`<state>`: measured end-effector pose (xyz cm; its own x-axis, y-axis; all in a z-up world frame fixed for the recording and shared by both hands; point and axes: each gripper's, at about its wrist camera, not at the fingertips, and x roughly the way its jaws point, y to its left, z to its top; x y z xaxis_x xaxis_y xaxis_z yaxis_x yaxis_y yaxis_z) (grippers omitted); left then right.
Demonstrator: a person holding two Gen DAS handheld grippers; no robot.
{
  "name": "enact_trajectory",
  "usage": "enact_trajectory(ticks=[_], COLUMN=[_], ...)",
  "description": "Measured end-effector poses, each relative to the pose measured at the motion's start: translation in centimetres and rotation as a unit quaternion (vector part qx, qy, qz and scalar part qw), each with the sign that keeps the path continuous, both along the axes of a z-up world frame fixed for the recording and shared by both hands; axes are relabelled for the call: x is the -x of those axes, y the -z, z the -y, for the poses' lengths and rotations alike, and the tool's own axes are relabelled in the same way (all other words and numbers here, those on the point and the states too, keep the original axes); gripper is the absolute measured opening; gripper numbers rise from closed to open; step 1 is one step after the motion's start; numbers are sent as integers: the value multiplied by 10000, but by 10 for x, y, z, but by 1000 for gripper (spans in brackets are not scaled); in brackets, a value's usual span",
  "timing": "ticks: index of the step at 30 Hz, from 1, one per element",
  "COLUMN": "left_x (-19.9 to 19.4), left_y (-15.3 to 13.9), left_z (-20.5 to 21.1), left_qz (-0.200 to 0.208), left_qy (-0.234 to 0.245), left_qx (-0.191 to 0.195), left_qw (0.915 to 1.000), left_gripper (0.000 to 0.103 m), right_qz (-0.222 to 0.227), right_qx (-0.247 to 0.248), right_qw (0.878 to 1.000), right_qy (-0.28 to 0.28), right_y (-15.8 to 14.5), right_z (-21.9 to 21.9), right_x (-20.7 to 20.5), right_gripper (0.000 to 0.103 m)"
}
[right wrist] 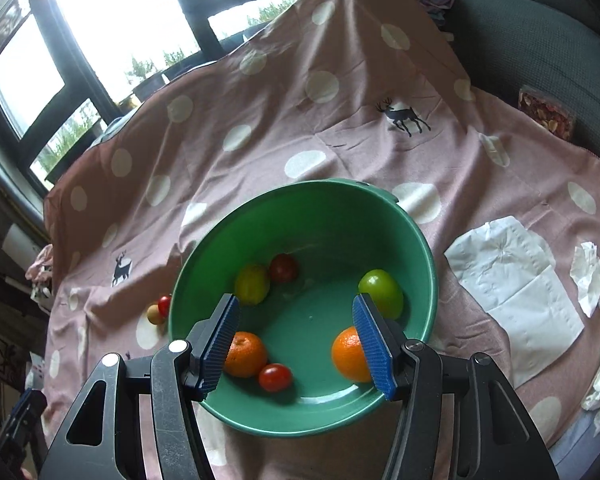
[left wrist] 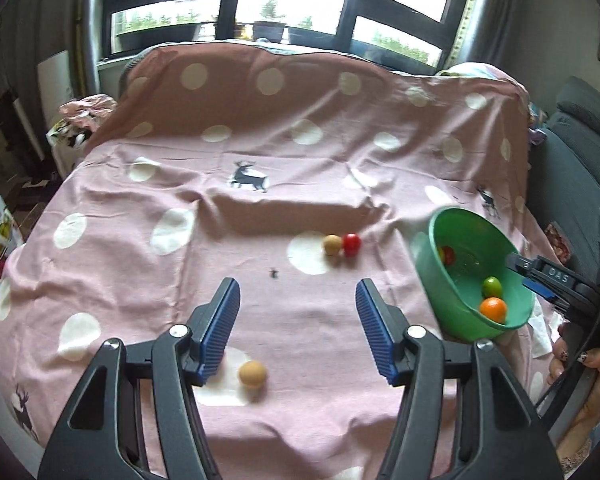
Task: Organize fruits
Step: 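Move both tools back toward the remaining cherry tomatoes on the sheet, then close the left tool on a cherry tomato while the right tool closes on another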
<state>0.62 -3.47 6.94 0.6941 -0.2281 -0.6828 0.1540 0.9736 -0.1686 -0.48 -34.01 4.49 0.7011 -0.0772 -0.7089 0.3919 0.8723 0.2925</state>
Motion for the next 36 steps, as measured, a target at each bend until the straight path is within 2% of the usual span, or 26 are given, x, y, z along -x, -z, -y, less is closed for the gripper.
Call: enact_trajectory(ticks=[3, 8, 9, 11, 16, 18, 20, 22, 24, 29, 33, 36], left_x=[-1, -13, -16, -22, -29, -30, -32, -34, -35, -40, -45, -49], left_y=[9, 36, 42, 51, 66, 69, 73, 76, 80, 87, 96, 101], left_z=[-27, -51, -53, -54, -52, -49, -46, -44, -42, -45, -47, -52], left_qz=[-165, -625, -723, -867, -1133, -1169, -1234, -1311, -1409, -1540, -1754, -1918], left_qy=[-318, -431, -474, -542, -474, -426, -427, -453, -403, -435, -523, -590], left_qx=[-54, 247, 268, 250, 382, 477, 410, 337, 279, 292, 294, 543], left_qw=[9993, 9968, 9959, 9944, 9917, 9911, 9906, 9898, 9888, 9867, 9827, 9782], left_gripper=[60, 60, 60, 58, 58, 55, 50, 48, 45, 42, 40, 39], right_qz=[-38, -101, -103, -66, -30, -41, -21, -52, -175, -795, -983, -1004], right_qx=[126, 231, 260, 299, 124, 87, 67, 138, 96, 103, 275, 119], right_qw=[9998, 9985, 9978, 9962, 9901, 9873, 9849, 9819, 9804, 9818, 9840, 9822], right_qy=[-147, -491, -597, -816, -1398, -1585, -1731, -1887, -1958, -1724, -1460, -1582], right_y=[-1, 0, 0, 0, 3, 3, 0, -4, -3, 26, 45, 54], right_z=[-12, -38, -45, -58, -89, -102, -115, -126, -133, -136, -131, -133], right_x=[-5, -15, -17, -20, -32, -38, -48, -62, -80, -132, -151, -155], right_gripper=[59, 60, 68, 73, 73, 73, 72, 64, 48, 27, 26, 25])
